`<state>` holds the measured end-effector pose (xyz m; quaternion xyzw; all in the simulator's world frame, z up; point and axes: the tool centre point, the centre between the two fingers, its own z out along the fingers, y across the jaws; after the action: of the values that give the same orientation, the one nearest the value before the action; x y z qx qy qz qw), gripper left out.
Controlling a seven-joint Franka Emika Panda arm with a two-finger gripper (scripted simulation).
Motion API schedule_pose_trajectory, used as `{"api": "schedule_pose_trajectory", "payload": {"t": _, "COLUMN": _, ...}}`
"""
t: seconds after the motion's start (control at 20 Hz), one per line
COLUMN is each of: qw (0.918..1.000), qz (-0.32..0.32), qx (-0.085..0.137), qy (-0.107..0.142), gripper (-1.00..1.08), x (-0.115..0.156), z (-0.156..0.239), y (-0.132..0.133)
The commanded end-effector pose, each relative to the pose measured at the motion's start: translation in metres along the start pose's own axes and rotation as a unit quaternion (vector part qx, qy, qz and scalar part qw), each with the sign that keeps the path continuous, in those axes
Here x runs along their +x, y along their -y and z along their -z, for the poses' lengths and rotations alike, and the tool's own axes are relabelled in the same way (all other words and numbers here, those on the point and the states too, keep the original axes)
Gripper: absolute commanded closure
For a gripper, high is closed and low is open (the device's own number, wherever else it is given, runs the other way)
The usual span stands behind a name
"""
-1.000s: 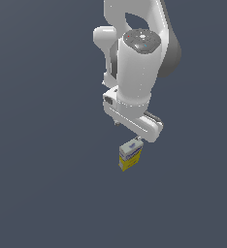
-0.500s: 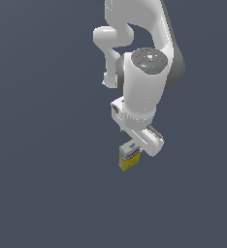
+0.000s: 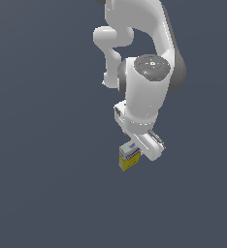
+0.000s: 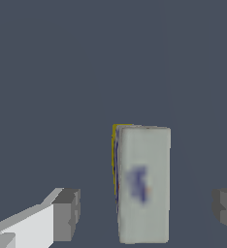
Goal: Pick up the object and move it to a goal position.
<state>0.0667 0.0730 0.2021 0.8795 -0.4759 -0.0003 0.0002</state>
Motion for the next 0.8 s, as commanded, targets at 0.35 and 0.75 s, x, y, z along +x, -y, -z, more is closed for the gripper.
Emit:
{"api": "schedule_pose_trajectory", "payload": {"t": 0.35, "qw": 1.0000, "qz": -0.001, "qx": 0.000, "qy": 0.000, "gripper": -0.92, "x": 0.000, "z": -0.024, "y": -0.001}}
{"api": "schedule_pose_trajectory", "payload": {"t": 0.75, "qw": 1.0000, "qz": -0.002, "qx": 0.000, "qy": 0.000, "gripper": -0.92, "x": 0.000, "z": -0.051, "y": 0.000}}
